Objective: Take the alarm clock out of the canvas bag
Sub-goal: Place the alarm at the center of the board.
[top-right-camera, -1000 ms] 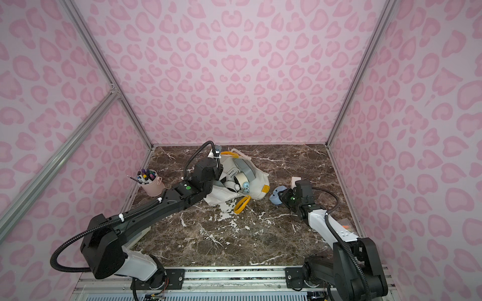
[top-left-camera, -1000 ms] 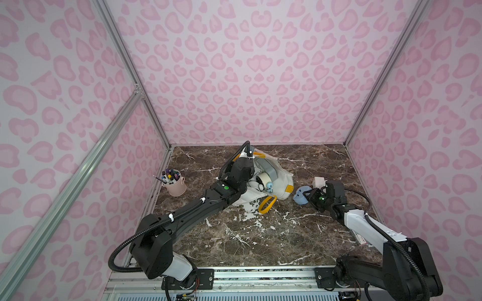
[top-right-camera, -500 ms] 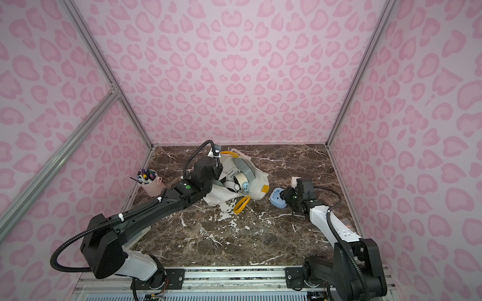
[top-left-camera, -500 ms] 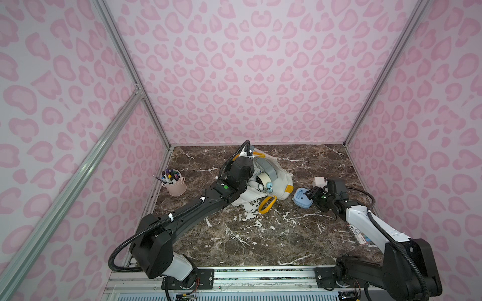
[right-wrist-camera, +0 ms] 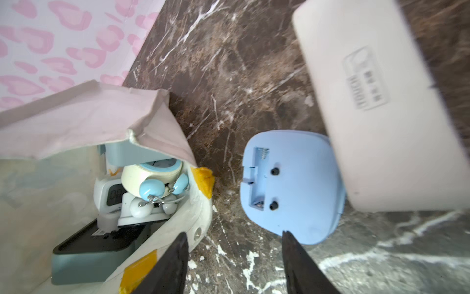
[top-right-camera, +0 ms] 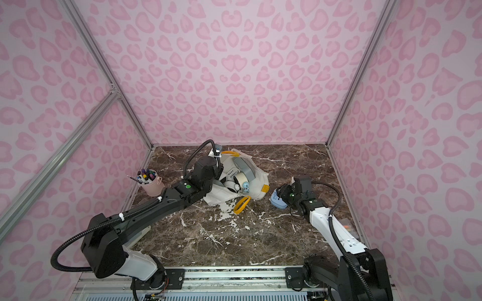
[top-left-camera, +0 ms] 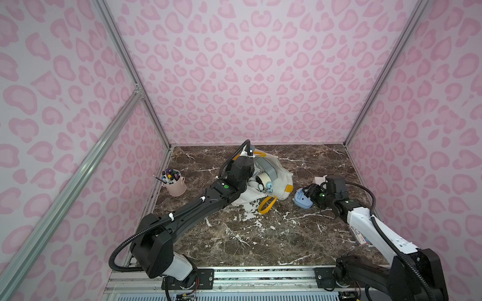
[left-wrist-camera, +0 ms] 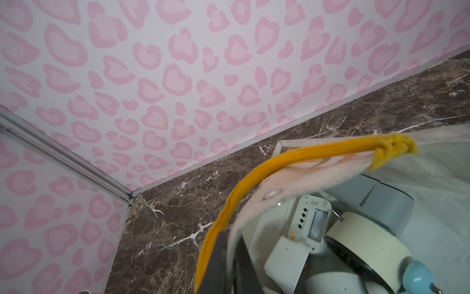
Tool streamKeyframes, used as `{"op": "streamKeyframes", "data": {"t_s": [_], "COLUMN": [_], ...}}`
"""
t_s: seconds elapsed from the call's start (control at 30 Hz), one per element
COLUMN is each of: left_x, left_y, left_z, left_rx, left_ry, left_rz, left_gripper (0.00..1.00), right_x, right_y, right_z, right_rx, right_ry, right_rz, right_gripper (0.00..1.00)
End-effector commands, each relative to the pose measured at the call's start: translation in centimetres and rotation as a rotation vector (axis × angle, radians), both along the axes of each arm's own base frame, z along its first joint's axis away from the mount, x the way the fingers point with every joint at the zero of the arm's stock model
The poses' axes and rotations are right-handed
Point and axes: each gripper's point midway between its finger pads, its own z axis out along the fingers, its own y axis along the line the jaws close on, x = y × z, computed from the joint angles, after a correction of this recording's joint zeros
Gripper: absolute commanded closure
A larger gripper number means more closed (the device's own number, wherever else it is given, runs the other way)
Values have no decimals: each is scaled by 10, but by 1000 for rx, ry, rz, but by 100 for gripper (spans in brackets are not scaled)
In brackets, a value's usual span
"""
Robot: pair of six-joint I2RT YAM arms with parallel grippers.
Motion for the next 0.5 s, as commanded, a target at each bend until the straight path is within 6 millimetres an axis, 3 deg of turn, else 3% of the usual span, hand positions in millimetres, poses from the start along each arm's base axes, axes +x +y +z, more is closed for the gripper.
{"op": "streamKeyframes", "data": {"t_s": [0.0,0.13,0.27,0.47], "left_x": [4,5,7,11], "left_y": [-4,-8,-10,-14], "left_z": [17,19,22,29], "left_rx": [-37,-51,-59,-61], "left_ry": [-49,-53,-59,-71], "left_rz": [-6,-17,-22,-28], "left_gripper": [97,97,97,97], "right_x": [11,15,20,4], "right_y": [36,79,109,152], "right_z": [22,26,20,5], "right_rx": [28,12,-11,-40], "right_ry": [-94,-99,-84,-48], "right_rz": [101,229,306,467], "right_gripper": [43,43,43,50]}}
